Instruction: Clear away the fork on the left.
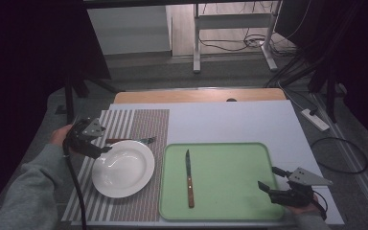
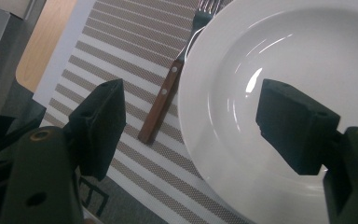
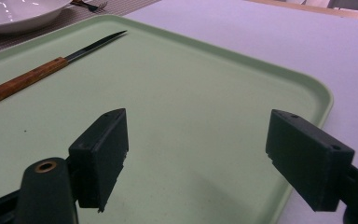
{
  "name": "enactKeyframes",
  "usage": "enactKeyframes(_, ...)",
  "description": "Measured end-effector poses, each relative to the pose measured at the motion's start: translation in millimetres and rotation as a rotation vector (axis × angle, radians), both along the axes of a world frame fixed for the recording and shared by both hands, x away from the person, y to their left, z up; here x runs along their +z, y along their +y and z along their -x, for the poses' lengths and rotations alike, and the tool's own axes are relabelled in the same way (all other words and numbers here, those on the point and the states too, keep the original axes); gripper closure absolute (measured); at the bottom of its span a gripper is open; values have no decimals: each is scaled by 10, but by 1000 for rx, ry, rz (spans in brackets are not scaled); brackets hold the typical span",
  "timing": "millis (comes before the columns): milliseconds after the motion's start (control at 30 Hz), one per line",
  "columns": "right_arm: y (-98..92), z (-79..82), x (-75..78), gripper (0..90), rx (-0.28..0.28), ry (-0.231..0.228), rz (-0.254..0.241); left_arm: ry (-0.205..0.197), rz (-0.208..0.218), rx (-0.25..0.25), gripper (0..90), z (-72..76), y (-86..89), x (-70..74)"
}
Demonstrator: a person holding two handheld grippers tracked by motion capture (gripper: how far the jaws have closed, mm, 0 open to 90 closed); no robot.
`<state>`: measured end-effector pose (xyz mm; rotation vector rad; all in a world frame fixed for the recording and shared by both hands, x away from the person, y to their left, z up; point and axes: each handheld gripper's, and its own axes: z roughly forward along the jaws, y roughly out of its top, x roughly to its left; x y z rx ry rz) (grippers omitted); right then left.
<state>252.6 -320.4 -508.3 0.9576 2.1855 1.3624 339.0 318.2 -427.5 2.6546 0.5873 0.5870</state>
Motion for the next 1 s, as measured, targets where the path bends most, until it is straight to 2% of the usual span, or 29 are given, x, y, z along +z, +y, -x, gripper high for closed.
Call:
enactKeyframes(67, 0, 0, -1, 216, 0, 0, 1, 10, -18, -9, 252, -41, 0, -1)
enactKeyframes(167, 0, -2, -3, 216, -1, 1, 2, 2, -37, -9, 252, -84, -8, -8)
enactKeyframes(200, 0, -3, -4, 215, 0, 2, 2, 3, -59, -4, 252, -146, -9, -23)
enactKeyframes(300, 4, -7, -7, 216, 2, 5, 6, 12, -66, -1, 253, -240, 11, -43)
enactKeyframes(433, 8, -6, -9, 215, 0, 5, 10, 19, -99, 0, 255, -337, 39, -102)
enactKeyframes(667, 9, -8, -17, 216, -5, 7, 17, 42, -78, 0, 265, -407, 92, -158)
enactKeyframes(1000, 7, -11, -21, 215, -8, 10, 16, 68, -70, -10, 272, -484, 102, -204)
